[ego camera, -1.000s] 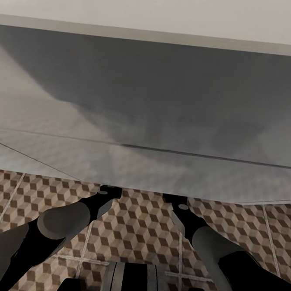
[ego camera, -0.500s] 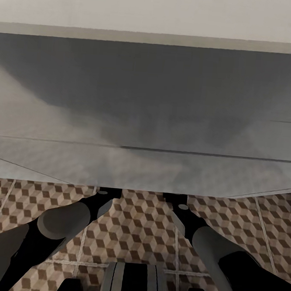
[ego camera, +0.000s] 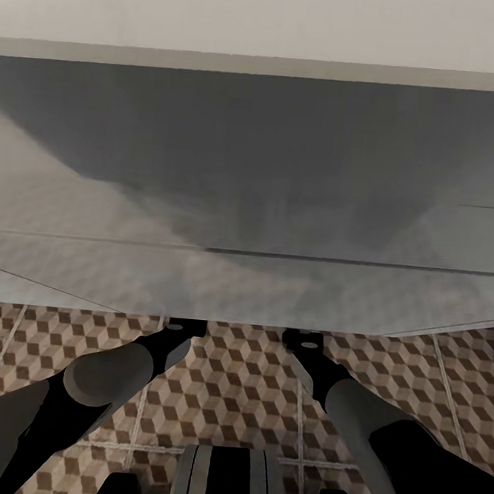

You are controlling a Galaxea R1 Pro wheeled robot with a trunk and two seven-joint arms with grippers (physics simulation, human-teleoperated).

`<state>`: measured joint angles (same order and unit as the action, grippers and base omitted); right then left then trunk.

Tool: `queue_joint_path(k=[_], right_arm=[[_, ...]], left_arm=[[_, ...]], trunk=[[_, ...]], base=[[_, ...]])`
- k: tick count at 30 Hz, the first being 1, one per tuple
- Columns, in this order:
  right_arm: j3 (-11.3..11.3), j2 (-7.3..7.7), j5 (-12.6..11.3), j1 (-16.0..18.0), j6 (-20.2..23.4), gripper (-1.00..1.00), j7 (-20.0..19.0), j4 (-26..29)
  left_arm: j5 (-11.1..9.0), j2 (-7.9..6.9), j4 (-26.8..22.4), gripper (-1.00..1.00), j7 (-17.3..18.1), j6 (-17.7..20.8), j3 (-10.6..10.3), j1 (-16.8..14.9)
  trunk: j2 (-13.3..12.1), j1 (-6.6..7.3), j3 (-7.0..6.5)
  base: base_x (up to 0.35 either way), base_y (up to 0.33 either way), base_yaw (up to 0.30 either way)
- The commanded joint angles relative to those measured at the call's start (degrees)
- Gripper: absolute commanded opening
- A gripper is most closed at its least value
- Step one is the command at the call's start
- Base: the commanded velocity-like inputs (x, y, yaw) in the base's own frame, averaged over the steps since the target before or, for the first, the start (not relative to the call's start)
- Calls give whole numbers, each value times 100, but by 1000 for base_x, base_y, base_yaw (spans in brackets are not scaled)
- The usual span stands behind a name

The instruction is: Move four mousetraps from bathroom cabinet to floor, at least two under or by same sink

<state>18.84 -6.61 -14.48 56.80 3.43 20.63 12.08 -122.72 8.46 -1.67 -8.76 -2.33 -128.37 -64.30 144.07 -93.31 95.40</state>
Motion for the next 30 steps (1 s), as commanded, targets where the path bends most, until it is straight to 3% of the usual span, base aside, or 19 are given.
queue_joint_path(k=[1,30], right_arm=[[46,5,-70,48,73,-100,52,-1],[38,-4,-55,208,140,-100,65,-23]], left_arm=[[-32,-2,-18,-100,-38,-22,-48,-4],[-32,-1,-18,-100,-38,-18,-48,-7]], trunk=[[1,1,3],[1,1,3]], base=[[0,0,0],[0,0,0]])
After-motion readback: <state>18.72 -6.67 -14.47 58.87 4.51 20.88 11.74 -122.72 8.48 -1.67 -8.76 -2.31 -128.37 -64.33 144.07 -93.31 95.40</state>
